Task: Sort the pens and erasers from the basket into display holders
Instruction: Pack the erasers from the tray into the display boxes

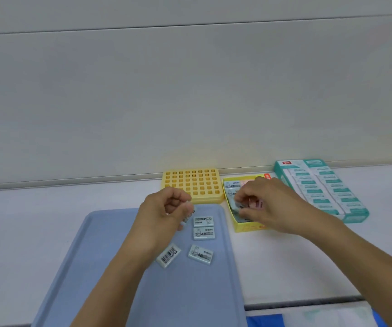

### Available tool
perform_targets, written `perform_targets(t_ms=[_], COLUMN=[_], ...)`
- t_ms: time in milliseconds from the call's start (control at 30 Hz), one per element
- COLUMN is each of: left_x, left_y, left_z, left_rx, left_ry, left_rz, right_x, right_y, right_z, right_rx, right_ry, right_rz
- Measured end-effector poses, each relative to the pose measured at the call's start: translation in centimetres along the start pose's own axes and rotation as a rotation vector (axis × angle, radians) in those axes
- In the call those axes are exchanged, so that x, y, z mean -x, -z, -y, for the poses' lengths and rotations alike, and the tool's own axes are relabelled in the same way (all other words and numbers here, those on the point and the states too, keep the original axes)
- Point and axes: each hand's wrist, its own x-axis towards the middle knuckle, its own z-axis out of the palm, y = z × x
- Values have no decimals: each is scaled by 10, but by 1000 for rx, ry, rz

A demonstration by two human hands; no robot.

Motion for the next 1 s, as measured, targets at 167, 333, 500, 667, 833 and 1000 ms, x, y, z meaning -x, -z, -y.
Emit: perform_targets(t_ms=[167,333,500,667,833,1000], left_x=[-1,-4,-4,-5,3,6], left_y=[-11,-12,-10,-13,-30,-35], left_z=[-8,-11,-8,-13,-27,-28], left_rx=[188,272,379,388,136,114], left_ry=[75,122,166,101,-158,-234], left_rz=[50,121,161,171,54,-12], right_x=[-9,-12,-6,-1,1,6], right_y=[-2,-2,-4,2,11,12], right_z=[6,11,10,18,47,47], right_rx=[275,373,354,-5,-839,-971], right_ry=[26,-16,15,-24,-140,-130], right_rz=[45,74,94,-69,-140,-200])
